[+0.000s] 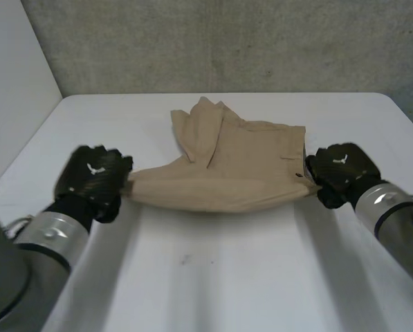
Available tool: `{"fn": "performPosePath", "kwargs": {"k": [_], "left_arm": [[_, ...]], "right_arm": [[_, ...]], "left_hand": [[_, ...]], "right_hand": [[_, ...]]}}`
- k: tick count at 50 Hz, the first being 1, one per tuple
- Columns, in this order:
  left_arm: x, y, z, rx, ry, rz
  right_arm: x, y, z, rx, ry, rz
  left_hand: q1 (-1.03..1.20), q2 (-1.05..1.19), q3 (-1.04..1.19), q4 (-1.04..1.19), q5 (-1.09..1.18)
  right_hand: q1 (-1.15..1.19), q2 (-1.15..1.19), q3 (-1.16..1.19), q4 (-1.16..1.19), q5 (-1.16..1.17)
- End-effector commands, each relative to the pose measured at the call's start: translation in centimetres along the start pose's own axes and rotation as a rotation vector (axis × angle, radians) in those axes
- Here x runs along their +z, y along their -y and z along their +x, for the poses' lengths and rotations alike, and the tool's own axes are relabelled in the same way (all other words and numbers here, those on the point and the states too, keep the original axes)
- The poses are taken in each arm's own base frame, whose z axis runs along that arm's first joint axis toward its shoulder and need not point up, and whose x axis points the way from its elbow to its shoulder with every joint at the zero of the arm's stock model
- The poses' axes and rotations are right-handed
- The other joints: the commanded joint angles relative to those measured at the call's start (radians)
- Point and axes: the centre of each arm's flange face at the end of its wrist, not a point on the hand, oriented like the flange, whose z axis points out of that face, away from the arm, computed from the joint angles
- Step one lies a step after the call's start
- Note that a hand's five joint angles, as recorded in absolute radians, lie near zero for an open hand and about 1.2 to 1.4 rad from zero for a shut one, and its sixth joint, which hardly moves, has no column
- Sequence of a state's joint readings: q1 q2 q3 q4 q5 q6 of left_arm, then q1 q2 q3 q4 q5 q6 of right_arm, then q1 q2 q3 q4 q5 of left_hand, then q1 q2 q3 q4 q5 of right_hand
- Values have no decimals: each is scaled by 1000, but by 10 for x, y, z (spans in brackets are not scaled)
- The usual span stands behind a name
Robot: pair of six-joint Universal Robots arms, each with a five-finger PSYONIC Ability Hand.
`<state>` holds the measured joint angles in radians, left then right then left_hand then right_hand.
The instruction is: Fold the shorts.
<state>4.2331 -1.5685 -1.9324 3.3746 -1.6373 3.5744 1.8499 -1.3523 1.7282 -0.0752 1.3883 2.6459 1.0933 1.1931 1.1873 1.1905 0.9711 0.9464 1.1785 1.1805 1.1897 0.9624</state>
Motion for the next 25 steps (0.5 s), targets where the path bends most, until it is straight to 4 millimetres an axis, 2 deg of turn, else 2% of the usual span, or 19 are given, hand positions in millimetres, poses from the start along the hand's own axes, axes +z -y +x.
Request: {"fn": "performPosePath", "kwargs": {"k": [1, 4, 7, 11, 12, 19, 20, 21, 22, 23, 24, 25], "left_arm": [[-32, 33, -20, -9, 35, 69], [-39, 32, -18, -5, 19, 48], [-49, 22, -11, 0, -27, -24], [-60, 8, -2, 10, -83, -113], [-65, -2, 3, 16, -116, -173], [-72, -25, 14, 28, -177, -296], [-72, -27, 14, 32, -183, -307], [-73, -29, 16, 35, -195, -327], [-73, -29, 16, 35, -195, -327], [-73, -31, 17, 37, -201, -336], [-73, -31, 17, 43, -209, -344], [-73, -30, 17, 43, -211, -344]], "right_arm": [[-40, 39, 8, -11, 43, 34], [-51, 44, 8, -23, 58, 29], [-61, 46, 7, -40, 70, 17], [-71, 29, -3, -93, 134, -67], [-73, 25, -6, -109, 149, -84], [-92, -7, -27, -267, 286, -232], [-95, -11, -31, -294, 314, -254], [-96, -13, -33, -307, 326, -263], [-96, -15, -34, -316, 333, -271], [-96, -15, -34, -323, 336, -274], [-96, -15, -34, -323, 336, -274], [-94, -13, -32, -326, 333, -265]], "left_hand": [[303, 203, 209, 206, 251], [303, 203, 209, 206, 251], [303, 203, 209, 206, 251], [303, 203, 209, 206, 251], [303, 203, 209, 206, 251], [303, 203, 209, 206, 251], [286, 186, 192, 189, 234], [76, -23, -17, -21, 24], [74, -25, -20, -23, 22], [-91, -191, -185, -188, -144], [-387, -486, -480, -484, -439], [-445, -545, -539, -542, -497]], "right_hand": [[450, 218, 216, 207, 259], [450, 218, 216, 207, 259], [450, 218, 216, 207, 259], [450, 218, 216, 207, 259], [450, 218, 216, 207, 259], [450, 218, 216, 207, 259], [274, 42, 40, 30, 83], [109, -123, -125, -134, -82], [-26, -258, -260, -270, -217], [-124, -356, -358, -367, -314], [-124, -357, -359, -368, -315], [-235, -467, -469, -478, -426]]}}
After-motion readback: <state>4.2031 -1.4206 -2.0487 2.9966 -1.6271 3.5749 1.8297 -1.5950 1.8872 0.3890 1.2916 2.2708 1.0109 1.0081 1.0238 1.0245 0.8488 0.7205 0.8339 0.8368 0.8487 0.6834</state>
